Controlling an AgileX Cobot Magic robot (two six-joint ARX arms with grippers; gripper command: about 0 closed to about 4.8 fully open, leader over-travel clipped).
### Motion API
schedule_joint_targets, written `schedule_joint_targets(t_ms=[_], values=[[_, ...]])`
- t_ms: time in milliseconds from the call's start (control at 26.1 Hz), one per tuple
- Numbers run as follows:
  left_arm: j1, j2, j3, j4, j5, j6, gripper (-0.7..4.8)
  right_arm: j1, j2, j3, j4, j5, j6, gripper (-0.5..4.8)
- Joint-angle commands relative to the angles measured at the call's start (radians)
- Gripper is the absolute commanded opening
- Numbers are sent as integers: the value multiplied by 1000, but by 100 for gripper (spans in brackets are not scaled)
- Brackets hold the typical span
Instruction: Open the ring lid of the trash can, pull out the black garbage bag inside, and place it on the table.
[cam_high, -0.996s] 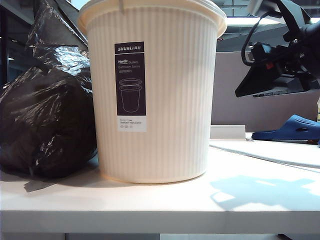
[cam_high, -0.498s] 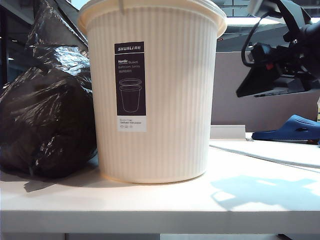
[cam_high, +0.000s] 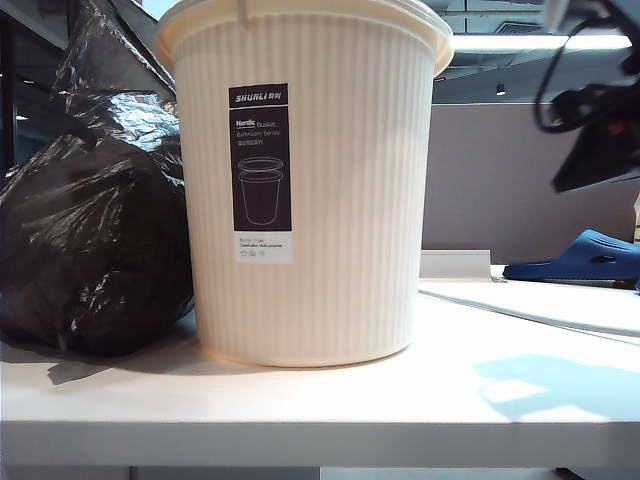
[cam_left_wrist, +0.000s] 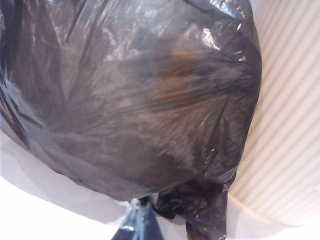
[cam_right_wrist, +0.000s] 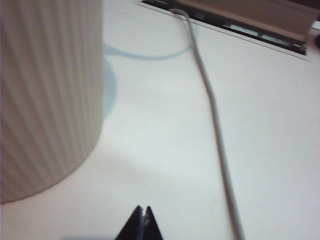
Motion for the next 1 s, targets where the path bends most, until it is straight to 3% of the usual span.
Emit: schedule_joint_targets(t_ms=[38, 268, 498, 728, 996], values=[[-2, 0, 1, 10, 1, 1, -6, -60, -89, 5, -93, -53, 0, -2], [-2, 0, 1, 10, 2, 1, -6, -248, -301, 4, -225, -188, 3, -2], [-2, 0, 1, 10, 2, 1, -6, -364, -513, -19, -321, -201, 5, -2], [-2, 0, 1, 10, 2, 1, -6, -397, -695, -194, -261, -199, 112, -2], [-2, 0, 1, 10, 2, 1, -6, -397, -792, -346, -99, -192, 137, -2]])
